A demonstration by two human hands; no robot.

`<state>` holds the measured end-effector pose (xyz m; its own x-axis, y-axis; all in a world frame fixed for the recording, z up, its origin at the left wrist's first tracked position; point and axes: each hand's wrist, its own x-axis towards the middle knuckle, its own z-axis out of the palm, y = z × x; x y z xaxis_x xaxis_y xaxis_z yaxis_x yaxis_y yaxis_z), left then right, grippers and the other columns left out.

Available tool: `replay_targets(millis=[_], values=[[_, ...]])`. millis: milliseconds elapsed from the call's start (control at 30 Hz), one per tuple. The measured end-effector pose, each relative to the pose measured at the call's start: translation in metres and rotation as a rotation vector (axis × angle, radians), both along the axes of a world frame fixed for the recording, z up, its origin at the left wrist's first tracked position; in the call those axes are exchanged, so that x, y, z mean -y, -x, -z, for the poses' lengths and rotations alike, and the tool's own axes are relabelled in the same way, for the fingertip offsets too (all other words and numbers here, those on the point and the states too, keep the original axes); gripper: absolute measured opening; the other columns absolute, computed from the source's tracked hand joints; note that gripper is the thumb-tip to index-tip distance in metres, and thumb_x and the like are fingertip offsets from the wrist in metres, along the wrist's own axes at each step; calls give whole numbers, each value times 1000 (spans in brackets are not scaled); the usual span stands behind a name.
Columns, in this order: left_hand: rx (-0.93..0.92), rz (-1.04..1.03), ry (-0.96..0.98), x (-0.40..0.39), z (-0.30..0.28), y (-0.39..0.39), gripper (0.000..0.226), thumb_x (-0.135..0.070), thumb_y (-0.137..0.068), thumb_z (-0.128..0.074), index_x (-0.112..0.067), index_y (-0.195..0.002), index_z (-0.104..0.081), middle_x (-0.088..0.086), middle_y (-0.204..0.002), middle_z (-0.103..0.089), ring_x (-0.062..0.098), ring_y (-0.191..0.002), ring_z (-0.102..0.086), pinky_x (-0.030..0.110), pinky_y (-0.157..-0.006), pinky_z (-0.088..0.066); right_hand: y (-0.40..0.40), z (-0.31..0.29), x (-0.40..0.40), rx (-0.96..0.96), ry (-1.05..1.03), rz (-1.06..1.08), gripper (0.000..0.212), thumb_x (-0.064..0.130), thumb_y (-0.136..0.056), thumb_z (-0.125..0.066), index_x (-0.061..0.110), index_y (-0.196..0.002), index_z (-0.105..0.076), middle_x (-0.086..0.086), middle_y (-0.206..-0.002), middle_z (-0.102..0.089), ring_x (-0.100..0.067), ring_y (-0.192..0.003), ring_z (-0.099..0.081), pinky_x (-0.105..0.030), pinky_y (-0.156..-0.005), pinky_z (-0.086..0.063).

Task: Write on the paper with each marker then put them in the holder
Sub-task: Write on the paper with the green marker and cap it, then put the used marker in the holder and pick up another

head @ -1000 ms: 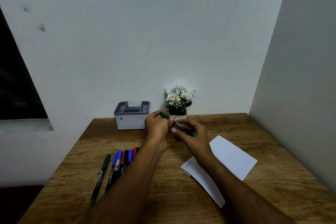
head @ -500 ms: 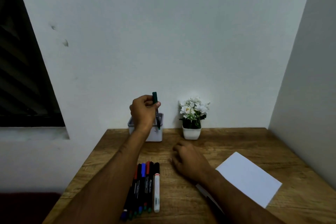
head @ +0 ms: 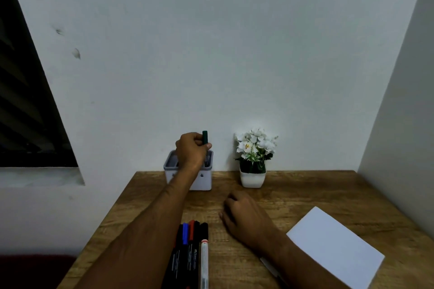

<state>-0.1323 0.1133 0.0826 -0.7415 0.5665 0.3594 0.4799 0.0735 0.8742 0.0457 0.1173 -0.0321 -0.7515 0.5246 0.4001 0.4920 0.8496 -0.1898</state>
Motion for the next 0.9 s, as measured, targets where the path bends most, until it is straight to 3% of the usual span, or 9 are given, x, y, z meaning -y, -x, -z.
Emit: replay_targets(millis=[100,267,400,500,633,767,900], values=[[-33,-9,47,0,16,2,31,-15,-73,-86,-5,-100,-75,8,-93,-76,19,-85,-71,32,-80,-59,0,0,-1,6,4,-7,36,40,-102,-49,10,-106,-67,-7,-114,-59,-21,-102,-54,-30,-79,-41],[2,-22,25,7,18,-1,20,-6,-76,-81,-5,-95,-75,6,-84,-76,16,-81,-72,24,-75,-56,-1,-3,2,16,13,-5,35,39,-102,-50,8,-105,-67,-8,-114,-60,-22,-103,-55,-30,-78,-41],[-9,-24,5,23,13,-6,16,-5,-79,-78,-6,-95,-74,4,-84,-73,11,-77,-66,1,-56,-40,-4,-10,8,24,47,-6,32,36,-101,-52,8,-104,-67,-9,-114,-61,-22,-103,-55,-29,-79,-41],[-49,-19,41,39,15,-12,13,-5,-81,-75,-5,-94,-73,3,-86,-72,10,-77,-64,1,-47,-38,-8,-15,15,18,58,-7,27,33,-98,-55,9,-103,-67,-8,-112,-61,-21,-101,-55,-29,-78,-43],[-141,14,183,62,24,-18,14,-11,-78,-78,-10,-93,-76,0,-94,-73,9,-82,-62,17,-67,-45,-15,-22,32,-33,85,-6,23,29,-97,-58,10,-102,-70,-6,-108,-62,-19,-99,-54,-27,-77,-43],[-182,71,327,88,36,-28,13,-17,-73,-82,-18,-84,-76,-4,-93,-72,11,-90,-64,22,-79,-50,-21,-35,57,-55,170,-7,20,26,-96,-60,11,-99,-72,-4,-95,-68,-16,-91,-58,-34,-78,-53],[-171,105,468,110,45,-44,12,-25,-70,-86,-19,-73,-76,-6,-75,-72,9,-75,-68,26,-74,-58,-21,-40,86,-16,293,12,26,35,-90,-66,15,-72,-66,0,-73,-65,-14,-69,-59,-37,-65,-55]])
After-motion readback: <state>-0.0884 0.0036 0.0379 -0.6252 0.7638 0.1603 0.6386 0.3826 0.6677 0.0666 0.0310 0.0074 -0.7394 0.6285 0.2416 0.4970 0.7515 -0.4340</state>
